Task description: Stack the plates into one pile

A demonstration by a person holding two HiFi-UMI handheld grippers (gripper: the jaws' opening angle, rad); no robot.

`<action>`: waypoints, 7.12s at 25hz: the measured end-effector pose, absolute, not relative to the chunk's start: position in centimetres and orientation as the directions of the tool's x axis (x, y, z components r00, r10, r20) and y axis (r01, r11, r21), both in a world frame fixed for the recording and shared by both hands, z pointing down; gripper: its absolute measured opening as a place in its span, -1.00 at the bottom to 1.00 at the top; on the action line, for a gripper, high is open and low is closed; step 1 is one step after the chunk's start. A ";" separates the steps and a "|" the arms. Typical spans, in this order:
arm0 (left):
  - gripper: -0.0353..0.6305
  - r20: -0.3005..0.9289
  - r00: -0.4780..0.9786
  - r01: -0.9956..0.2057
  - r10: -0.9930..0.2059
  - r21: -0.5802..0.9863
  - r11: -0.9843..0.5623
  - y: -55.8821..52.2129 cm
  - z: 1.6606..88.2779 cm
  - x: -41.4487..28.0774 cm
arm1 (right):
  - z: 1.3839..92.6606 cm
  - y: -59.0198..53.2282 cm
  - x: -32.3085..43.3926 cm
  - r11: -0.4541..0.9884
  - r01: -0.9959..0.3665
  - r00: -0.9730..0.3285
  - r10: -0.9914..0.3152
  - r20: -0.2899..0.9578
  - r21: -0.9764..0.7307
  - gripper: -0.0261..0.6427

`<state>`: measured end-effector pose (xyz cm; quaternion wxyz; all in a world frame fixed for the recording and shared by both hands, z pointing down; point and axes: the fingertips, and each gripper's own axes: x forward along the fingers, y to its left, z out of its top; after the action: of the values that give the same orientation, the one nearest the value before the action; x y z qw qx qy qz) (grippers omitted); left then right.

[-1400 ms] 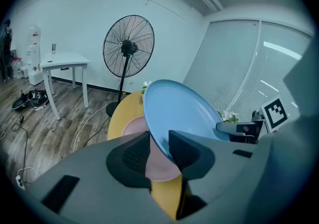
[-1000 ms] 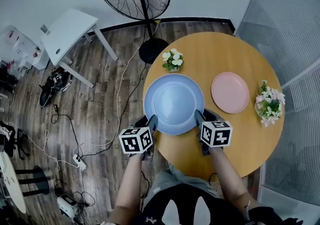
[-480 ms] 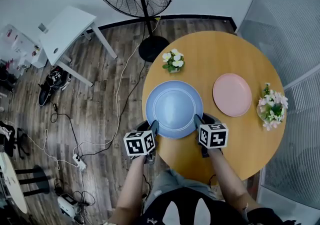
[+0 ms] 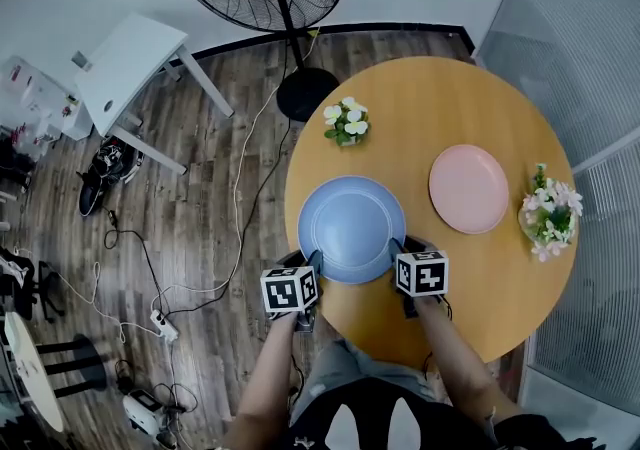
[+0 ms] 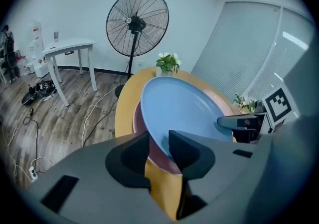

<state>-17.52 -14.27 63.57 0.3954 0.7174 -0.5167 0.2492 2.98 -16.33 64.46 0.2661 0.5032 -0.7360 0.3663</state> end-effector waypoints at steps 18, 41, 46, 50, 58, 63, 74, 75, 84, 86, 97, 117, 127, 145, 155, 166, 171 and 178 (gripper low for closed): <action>-0.36 0.851 0.212 -0.968 -0.481 0.116 -0.221 -13.6 66.7 -18.3 | 67.6 -15.7 2.5 0.300 -0.941 -0.296 -0.515 0.804 -0.155 -0.52; -0.25 0.692 0.355 -0.926 -0.629 0.169 -0.337 -20.2 56.0 -11.5 | 61.4 -17.9 10.8 0.117 -0.967 -0.246 -0.674 0.697 -0.228 -0.27; -0.25 0.649 0.432 -0.888 -0.626 0.188 -0.419 -22.6 54.0 -6.9 | 60.2 -18.6 15.3 0.012 -0.971 -0.174 -0.722 0.669 -0.239 -0.20; -0.25 0.634 0.488 -0.849 -0.600 0.184 -0.496 -23.9 53.4 -2.9 | 59.8 -18.7 18.8 -0.076 -0.965 -0.110 -0.748 0.654 -0.250 -0.15; -0.25 0.610 0.570 -0.785 -0.550 0.206 -0.585 -26.6 53.4 3.5 | 59.8 -18.5 24.6 -0.219 -0.942 0.005 -0.767 0.642 -0.254 -0.12; -0.25 0.602 0.638 -0.730 -0.480 0.276 -0.625 -28.0 54.3 7.5 | 60.1 -18.4 27.6 -0.284 -0.925 0.059 -0.764 0.643 -0.253 -0.12; -0.25 0.682 0.650 -0.692 -0.335 0.349 -0.632 -30.3 60.9 12.5 | 63.4 -18.5 30.3 -0.356 -0.892 0.070 -0.718 0.693 -0.279 -0.12; -0.25 0.690 0.648 -0.694 -0.323 0.359 -0.624 -30.5 61.7 12.8 | 64.0 -18.5 30.3 -0.358 -0.889 0.062 -0.712 0.699 -0.286 -0.12; -0.25 0.718 0.650 -0.714 -0.251 0.462 -0.527 -31.2 66.4 14.3 | 68.3 -18.3 31.3 -0.392 -0.867 0.028 -0.654 0.756 -0.307 -0.16; -0.25 0.728 0.644 -0.719 -0.236 0.470 -0.511 -31.1 67.3 14.5 | 69.0 -18.2 31.4 -0.397 -0.859 0.014 -0.648 0.761 -0.323 -0.18; -0.63 0.749 0.626 -0.739 -0.217 0.482 -0.471 -30.5 69.3 14.5 | 69.7 -18.4 30.4 -0.383 -0.833 -0.047 -0.672 0.739 -0.401 -0.50; -0.63 0.650 0.715 -0.681 -0.257 0.567 -0.463 -30.2 63.8 14.0 | 63.6 -18.5 30.1 -0.354 -0.846 -0.005 -0.743 0.670 -0.399 -0.51; -0.63 0.531 0.776 -0.631 -0.341 0.627 -0.458 -30.1 57.4 12.1 | 57.3 -18.7 28.3 -0.296 -0.864 -0.003 -0.807 0.591 -0.408 -0.51; -0.62 0.436 0.767 -0.640 -0.471 0.576 -0.509 -25.0 49.1 3.5 | 51.2 -15.7 20.7 -0.147 -0.906 -0.102 -0.834 0.542 -0.397 -0.50; -0.62 0.472 0.674 -0.734 -0.568 0.514 -0.444 -21.9 48.7 -4.1 | 51.4 -15.2 14.0 -0.020 -0.909 -0.233 -0.805 0.546 -0.417 -0.50; -0.62 0.493 0.541 -0.811 -0.681 0.519 -0.270 -18.9 49.2 -13.0 | 50.9 -15.9 6.2 0.154 -0.902 -0.373 -0.747 0.551 -0.403 -0.50; -0.62 0.504 0.486 -0.838 -0.714 0.502 -0.215 -17.8 49.9 -16.0 | 51.0 -16.4 3.4 0.227 -0.894 -0.420 -0.727 0.543 -0.387 -0.50; -0.61 0.526 0.446 -0.856 -0.724 0.487 -0.174 -16.9 50.6 -18.2 | 50.9 -16.9 1.2 0.275 -0.883 -0.454 -0.706 0.544 -0.380 -0.51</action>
<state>-18.20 -16.95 50.59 0.3794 0.7611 -0.5190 0.0870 1.23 -16.87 50.88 0.1351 0.5049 -0.7870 0.3279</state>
